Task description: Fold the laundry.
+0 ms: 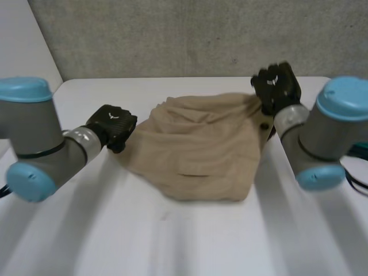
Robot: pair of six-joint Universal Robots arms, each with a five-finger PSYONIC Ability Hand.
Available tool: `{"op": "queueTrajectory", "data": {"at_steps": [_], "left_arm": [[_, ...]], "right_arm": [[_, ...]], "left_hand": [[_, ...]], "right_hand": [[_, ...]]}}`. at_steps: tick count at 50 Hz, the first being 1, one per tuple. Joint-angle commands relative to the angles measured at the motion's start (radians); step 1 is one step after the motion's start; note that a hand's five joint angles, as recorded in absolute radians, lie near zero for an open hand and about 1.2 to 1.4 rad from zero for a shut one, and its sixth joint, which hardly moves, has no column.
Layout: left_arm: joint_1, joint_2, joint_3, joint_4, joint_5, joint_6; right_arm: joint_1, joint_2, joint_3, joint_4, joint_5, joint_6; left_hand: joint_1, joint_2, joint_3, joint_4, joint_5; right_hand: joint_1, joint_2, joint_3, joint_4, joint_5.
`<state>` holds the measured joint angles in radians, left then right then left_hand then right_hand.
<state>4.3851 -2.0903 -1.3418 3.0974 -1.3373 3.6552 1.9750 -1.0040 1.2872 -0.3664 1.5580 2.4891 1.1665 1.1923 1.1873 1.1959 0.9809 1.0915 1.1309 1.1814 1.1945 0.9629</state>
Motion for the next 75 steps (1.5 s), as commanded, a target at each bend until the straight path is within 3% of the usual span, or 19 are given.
{"op": "queueTrajectory", "data": {"at_steps": [1,3,4,5,6,12,19,25,29,35,39,40,46,54,64,69,70,72,75], "left_arm": [[-0.036,0.203,-0.262,0.093,0.004,-0.069],[-0.047,0.205,-0.289,0.13,0.0,-0.067],[-0.055,0.208,-0.309,0.176,-0.003,-0.069],[-0.056,0.208,-0.315,0.193,-0.003,-0.069],[-0.056,0.207,-0.32,0.213,-0.003,-0.069],[-0.05,0.196,-0.321,0.32,-0.006,-0.069],[-0.045,0.099,-0.251,0.32,-0.005,-0.052],[-0.017,0.012,-0.179,0.313,0.0,-0.053],[0.028,0.007,-0.175,0.314,0.001,-0.063],[0.031,0.015,-0.188,0.313,0.003,-0.072],[0.024,0.022,-0.201,0.311,0.001,-0.076],[0.024,0.026,-0.209,0.31,0.001,-0.078],[0.004,0.053,-0.254,0.31,0.003,-0.098],[-0.009,0.038,-0.255,0.31,0.006,-0.112],[-0.03,-0.048,-0.2,0.342,0.003,-0.11],[-0.067,-0.141,-0.122,0.333,-0.003,-0.113],[-0.072,-0.166,-0.097,0.331,-0.003,-0.113],[-0.073,-0.183,-0.08,0.33,-0.003,-0.115],[-0.075,-0.195,-0.068,0.319,-0.003,-0.116]], "right_arm": [[-0.013,0.295,-0.414,0.007,-0.101,-0.065],[-0.013,0.358,-0.482,0.017,-0.098,-0.068],[-0.013,0.401,-0.529,0.03,-0.076,-0.07],[-0.013,0.413,-0.545,0.043,-0.062,-0.07],[-0.013,0.421,-0.554,0.055,-0.044,-0.068],[-0.01,0.306,-0.465,0.214,0.047,-0.009],[-0.015,-0.034,-0.244,0.521,0.042,0.157],[-0.008,-0.085,-0.071,0.708,0.01,0.313],[-0.008,-0.085,0.024,0.713,-0.059,0.385],[-0.004,-0.047,0.078,0.638,-0.114,0.451],[0.001,0.036,0.073,0.517,-0.099,0.456],[0.002,0.038,0.075,0.465,-0.09,0.452],[0.01,-0.085,0.104,0.36,-0.075,0.418],[0.082,-0.3,0.126,0.366,-0.078,0.349],[0.183,-0.395,0.118,0.46,-0.079,0.34],[0.186,-0.433,0.13,0.462,-0.081,0.347],[0.183,-0.433,0.133,0.46,-0.081,0.347],[0.173,-0.433,0.141,0.461,-0.081,0.347],[0.171,-0.432,0.153,0.46,-0.081,0.347]], "left_hand": [[0.128,0.103,0.108,0.099,0.139],[-0.235,-0.261,-0.256,-0.264,-0.224],[-0.475,-0.501,-0.496,-0.504,-0.464],[-0.53,-0.555,-0.55,-0.559,-0.519],[-0.583,-0.608,-0.603,-0.612,-0.571],[-0.645,-0.671,-0.665,-0.674,-0.634],[-0.659,-0.685,-0.68,-0.689,-0.648],[-0.659,-0.685,-0.68,-0.689,-0.648],[-0.651,-0.676,-0.671,-0.68,-0.64],[-0.654,-0.679,-0.674,-0.683,-0.642],[-0.659,-0.685,-0.68,-0.689,-0.648],[-0.662,-0.688,-0.683,-0.692,-0.651],[-0.674,-0.7,-0.695,-0.703,-0.663],[-0.759,-0.785,-0.78,-0.789,-0.748],[-0.815,-0.841,-0.836,-0.844,-0.804],[-0.514,-0.539,-0.534,-0.543,-0.502],[-0.141,-0.166,-0.161,-0.17,-0.13],[0.228,0.203,0.208,0.199,0.239],[0.23,0.204,0.209,0.2,0.241]], "right_hand": [[0.305,0.265,0.215,0.202,0.259],[0.305,0.265,0.215,0.202,0.259],[-0.249,-0.289,-0.339,-0.352,-0.295],[-0.737,-0.777,-0.827,-0.84,-0.783],[-0.917,-0.956,-1.007,-1.02,-0.963],[-0.917,-0.956,-1.007,-1.02,-0.963],[-0.917,-0.956,-1.007,-1.02,-0.963],[-0.917,-0.956,-1.007,-1.02,-0.963],[-0.917,-0.956,-1.007,-1.02,-0.963],[-0.917,-0.956,-1.007,-1.02,-0.963],[-0.18,-0.22,-0.27,-0.283,-0.226],[0.3,0.26,0.21,0.197,0.254],[0.305,0.265,0.215,0.202,0.259],[0.305,0.265,0.215,0.202,0.259],[0.305,0.265,0.215,0.202,0.259],[0.305,0.265,0.215,0.202,0.259],[0.305,0.265,0.215,0.202,0.259],[0.305,0.265,0.215,0.202,0.259],[0.305,0.265,0.215,0.202,0.259]]}}
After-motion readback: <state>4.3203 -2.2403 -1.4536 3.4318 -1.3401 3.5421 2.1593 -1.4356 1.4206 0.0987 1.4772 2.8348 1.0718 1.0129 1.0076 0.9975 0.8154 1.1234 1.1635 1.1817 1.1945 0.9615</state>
